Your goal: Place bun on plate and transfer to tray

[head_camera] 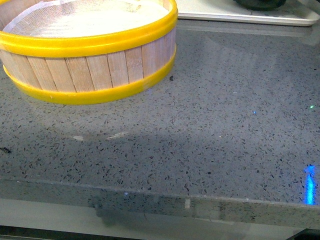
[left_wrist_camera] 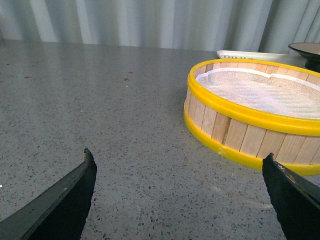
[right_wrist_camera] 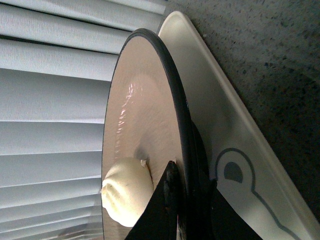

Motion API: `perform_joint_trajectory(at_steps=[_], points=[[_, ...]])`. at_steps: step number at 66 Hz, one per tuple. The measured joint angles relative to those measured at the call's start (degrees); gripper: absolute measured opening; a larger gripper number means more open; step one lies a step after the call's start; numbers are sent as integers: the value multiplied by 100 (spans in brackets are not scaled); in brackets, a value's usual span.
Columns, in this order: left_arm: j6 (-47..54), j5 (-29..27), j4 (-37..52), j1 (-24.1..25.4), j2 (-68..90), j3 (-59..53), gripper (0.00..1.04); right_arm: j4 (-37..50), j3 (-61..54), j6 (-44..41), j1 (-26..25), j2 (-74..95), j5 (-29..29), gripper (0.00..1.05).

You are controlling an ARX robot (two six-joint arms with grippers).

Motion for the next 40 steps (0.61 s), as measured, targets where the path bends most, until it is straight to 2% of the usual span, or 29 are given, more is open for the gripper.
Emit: perform_joint_trajectory(at_steps=[29,40], points=[[0,0,0,0,0,0,98,48,-278,-184,98,-133,28,3],[0,0,0,0,0,0,98,92,-391,-125,57,-195,-28,31]])
